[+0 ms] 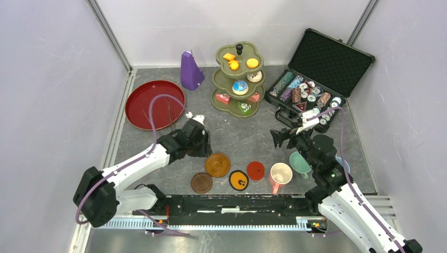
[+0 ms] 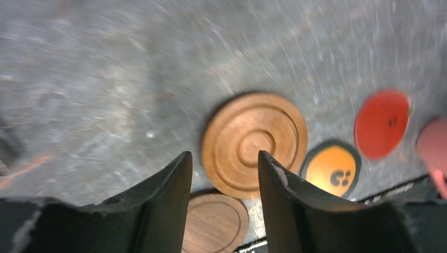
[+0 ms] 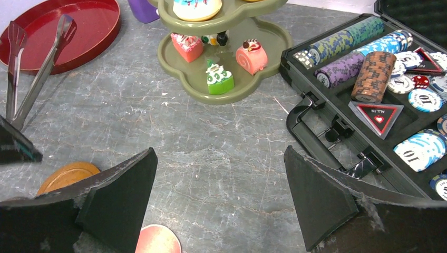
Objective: Serve the afternoon tea
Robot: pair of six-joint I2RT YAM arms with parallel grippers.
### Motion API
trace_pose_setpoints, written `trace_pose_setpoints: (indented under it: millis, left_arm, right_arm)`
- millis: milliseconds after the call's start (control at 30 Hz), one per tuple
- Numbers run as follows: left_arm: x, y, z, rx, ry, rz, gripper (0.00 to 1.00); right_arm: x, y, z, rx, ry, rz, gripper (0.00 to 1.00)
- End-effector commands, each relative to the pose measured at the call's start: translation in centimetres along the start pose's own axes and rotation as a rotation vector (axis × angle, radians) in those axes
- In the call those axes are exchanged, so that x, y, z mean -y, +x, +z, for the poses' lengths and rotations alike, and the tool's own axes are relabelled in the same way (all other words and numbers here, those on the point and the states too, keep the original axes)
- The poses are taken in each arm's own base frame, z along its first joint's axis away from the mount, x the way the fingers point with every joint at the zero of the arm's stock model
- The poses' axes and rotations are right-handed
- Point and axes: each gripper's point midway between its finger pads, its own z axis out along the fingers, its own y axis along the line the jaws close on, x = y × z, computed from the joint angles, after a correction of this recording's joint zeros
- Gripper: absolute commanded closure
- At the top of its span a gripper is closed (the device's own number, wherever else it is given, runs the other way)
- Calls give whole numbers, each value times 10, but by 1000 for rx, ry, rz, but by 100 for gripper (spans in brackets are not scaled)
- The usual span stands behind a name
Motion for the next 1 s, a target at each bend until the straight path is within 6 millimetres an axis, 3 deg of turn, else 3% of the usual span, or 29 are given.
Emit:
trace_pose_setpoints:
  millis: [0,133,267,433,600,700,867,967]
  left_arm:
    - [43,45,5,-132,125,51,48]
    - [54,63,18,-198,130,97,64]
    - [58,77,41,-256,125,94,66]
    - [60,77,65,-269,85,106,67]
    - [25,55,91,-204,-106,104,68]
    - [5,31,103,-164,-176,58,68]
    - [-27,-13,119,-112,-216,-81,67]
    - [-33,-33,127,-94,-194,-126,66]
  right_arm:
    - [-6,-15,3,44,-25,21,2]
    - [-7,-10,4,35,-33,36,2]
    - [-5,-9,2,33,-17,42,2]
    - [-1,-9,-1,22,6,40,2]
    - [6,-10,-5,8,42,20,2]
    - [11,-12,-8,2,67,10,2]
    - [22,-10,-11,-20,127,-9,2]
    - [28,-7,-14,-40,156,-18,2]
